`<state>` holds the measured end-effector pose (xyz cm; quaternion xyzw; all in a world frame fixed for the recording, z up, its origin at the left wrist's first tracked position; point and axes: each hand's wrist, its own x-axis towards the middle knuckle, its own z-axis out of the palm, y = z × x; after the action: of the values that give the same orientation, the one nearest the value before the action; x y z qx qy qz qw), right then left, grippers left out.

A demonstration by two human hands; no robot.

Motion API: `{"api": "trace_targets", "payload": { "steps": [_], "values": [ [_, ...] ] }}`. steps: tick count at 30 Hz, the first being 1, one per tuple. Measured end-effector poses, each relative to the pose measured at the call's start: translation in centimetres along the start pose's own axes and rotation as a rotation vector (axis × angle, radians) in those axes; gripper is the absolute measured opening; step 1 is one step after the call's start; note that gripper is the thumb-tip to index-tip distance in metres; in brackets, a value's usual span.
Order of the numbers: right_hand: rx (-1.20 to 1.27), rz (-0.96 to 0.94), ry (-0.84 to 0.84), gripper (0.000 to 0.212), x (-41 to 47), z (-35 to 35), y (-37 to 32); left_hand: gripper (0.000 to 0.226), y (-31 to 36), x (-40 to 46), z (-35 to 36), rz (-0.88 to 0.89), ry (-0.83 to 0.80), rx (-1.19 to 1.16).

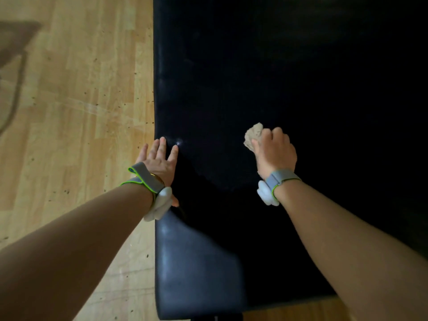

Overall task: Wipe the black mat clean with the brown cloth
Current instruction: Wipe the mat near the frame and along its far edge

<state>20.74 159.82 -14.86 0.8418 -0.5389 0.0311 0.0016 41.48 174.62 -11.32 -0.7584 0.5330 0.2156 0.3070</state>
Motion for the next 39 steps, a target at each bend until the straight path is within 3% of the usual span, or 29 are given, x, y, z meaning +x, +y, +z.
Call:
{"api": "trace_targets", "payload": {
  "steps": [3,5,10,14,16,18,21,25,28,31,34,36,39],
  "values": [
    [-0.015,-0.009,0.045,0.042,-1.1,0.5,-0.6,0.149,-0.3,0.0,0.0,0.014,0.01,-0.031],
    [0.012,-0.035,0.071,0.036,-1.3,0.7,-0.3,0.148,-0.3,-0.1,-0.2,0.011,0.0,-0.04],
    [0.211,0.138,-0.033,0.029,-0.7,1.3,-1.5,0.149,0.0,0.1,-0.3,0.009,-0.003,-0.047],
    [0.308,-0.23,-0.033,0.007,-8.4,1.2,-7.3,0.15,-0.4,0.1,0.1,0.02,0.015,-0.086],
    [0.345,-0.359,0.06,0.006,-10.1,1.1,-8.0,0.15,-0.3,0.1,0.0,0.014,0.011,-0.068],
    [0.353,-0.401,0.051,0.01,-8.8,0.4,-6.8,0.15,-0.2,0.1,-0.2,0.007,0.0,-0.033],
    [0.352,-0.088,0.024,0.026,-3.8,0.1,-1.0,0.149,-0.1,0.2,-0.2,0.02,-0.006,-0.032],
    [0.305,0.219,0.109,0.022,-1.2,1.4,2.7,0.149,-0.3,0.3,0.1,0.037,0.004,-0.043],
    [0.311,0.133,0.092,0.014,-4.5,1.8,-2.5,0.148,-0.3,0.3,0.0,0.037,-0.007,-0.038],
    [0.406,-0.168,0.033,0.017,-10.2,1.1,-8.0,0.149,-0.2,0.3,-0.3,0.028,-0.012,-0.025],
    [0.376,-0.339,0.088,0.006,-9.8,0.6,-7.3,0.149,0.1,0.2,-0.5,0.03,-0.028,-0.01],
    [0.34,-0.234,0.003,0.024,-6.5,0.5,-3.5,0.149,0.0,0.2,-0.4,0.041,-0.023,-0.012],
    [0.18,0.07,0.058,0.036,-2.2,1.1,4.1,0.148,-0.1,0.4,0.0,0.053,-0.008,-0.04]
  ]
}}
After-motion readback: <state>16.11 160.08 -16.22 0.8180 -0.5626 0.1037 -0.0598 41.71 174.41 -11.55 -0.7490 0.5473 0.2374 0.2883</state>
